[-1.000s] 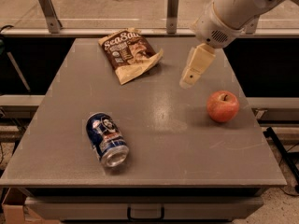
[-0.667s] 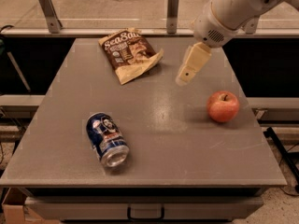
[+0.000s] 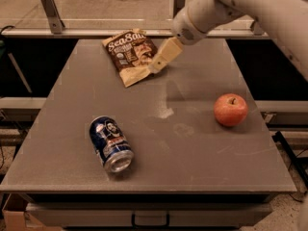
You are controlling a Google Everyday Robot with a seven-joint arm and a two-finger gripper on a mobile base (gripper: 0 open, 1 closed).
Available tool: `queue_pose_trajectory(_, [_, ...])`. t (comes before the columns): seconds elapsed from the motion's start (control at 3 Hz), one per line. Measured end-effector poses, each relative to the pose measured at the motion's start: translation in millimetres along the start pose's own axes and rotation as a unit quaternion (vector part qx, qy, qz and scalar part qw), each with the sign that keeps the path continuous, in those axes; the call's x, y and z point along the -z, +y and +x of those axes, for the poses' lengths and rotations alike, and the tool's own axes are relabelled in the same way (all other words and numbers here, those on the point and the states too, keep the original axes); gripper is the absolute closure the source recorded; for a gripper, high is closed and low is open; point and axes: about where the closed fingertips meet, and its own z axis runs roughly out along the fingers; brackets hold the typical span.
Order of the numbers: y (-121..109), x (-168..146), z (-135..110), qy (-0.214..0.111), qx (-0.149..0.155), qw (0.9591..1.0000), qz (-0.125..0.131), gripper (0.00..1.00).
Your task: Pick brown chip bag
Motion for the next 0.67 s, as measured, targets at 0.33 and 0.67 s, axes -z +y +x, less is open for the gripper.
queue_pose_trajectory(0.33, [-23,-48,-14,-0.027,-0.050,0.9984,0.004,0.00])
queue_pose_trajectory(0.67, [-37,-95,-10,-0.035,-0.117,0.9925,0.003,0.00])
